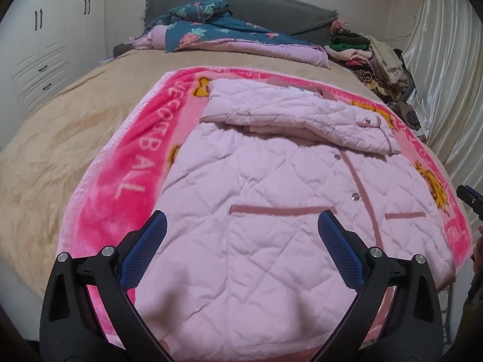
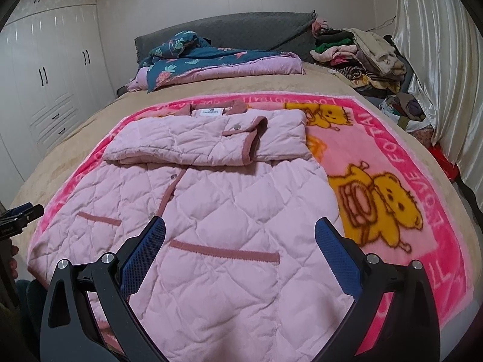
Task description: Fold large clothes
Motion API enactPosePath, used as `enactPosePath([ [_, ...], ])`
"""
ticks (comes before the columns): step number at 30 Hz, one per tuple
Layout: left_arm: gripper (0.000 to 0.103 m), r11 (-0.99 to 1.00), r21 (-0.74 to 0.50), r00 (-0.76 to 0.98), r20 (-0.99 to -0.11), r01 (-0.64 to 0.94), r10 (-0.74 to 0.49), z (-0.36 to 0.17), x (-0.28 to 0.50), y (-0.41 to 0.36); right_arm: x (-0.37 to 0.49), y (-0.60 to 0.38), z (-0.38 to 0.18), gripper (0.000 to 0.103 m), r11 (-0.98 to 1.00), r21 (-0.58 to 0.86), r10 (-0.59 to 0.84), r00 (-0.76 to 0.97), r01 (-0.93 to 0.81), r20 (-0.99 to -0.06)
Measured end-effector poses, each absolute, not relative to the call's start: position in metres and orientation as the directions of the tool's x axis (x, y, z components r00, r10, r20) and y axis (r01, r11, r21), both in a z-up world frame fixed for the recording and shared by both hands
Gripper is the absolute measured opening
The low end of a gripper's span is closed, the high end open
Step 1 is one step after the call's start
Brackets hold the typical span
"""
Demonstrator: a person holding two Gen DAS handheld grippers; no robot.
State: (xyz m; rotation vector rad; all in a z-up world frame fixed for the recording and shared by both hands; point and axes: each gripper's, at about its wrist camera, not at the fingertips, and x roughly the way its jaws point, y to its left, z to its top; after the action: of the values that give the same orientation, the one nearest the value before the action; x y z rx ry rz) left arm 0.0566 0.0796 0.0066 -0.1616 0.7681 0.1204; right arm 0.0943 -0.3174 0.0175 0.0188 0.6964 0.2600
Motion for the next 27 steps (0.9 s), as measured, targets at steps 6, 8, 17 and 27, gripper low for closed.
enactPosePath([
  [6,0.094,0.973,-0.123,0.684,-0.728,-0.194,0.044,-0.009,0.049,0.094,0.089,-0.324,0.005,0.099,0.971,0.09,0.226,0.724,-0.222,-0.652],
  [8,0.094,0.97,-0.128,0.674,-0.737,-0.205,0.045,-0.014,0.047,0.098,0.087,-0.327,0.002,0.099,0.972,0.09,0.221,0.722,-0.216,-0.656],
  [17,0.094,0.954,-0.164,0.632,-0.775,-0.252,0.033,-0.034,0.032,0.123,0.078,-0.341,-0.01,0.099,0.977,0.084,0.199,0.715,-0.194,-0.671],
  [27,0.094,0.926,-0.253,0.579,-0.814,-0.279,-0.049,-0.064,0.013,0.142,0.063,-0.361,-0.033,0.099,0.983,0.079,0.173,0.678,-0.168,-0.714],
])
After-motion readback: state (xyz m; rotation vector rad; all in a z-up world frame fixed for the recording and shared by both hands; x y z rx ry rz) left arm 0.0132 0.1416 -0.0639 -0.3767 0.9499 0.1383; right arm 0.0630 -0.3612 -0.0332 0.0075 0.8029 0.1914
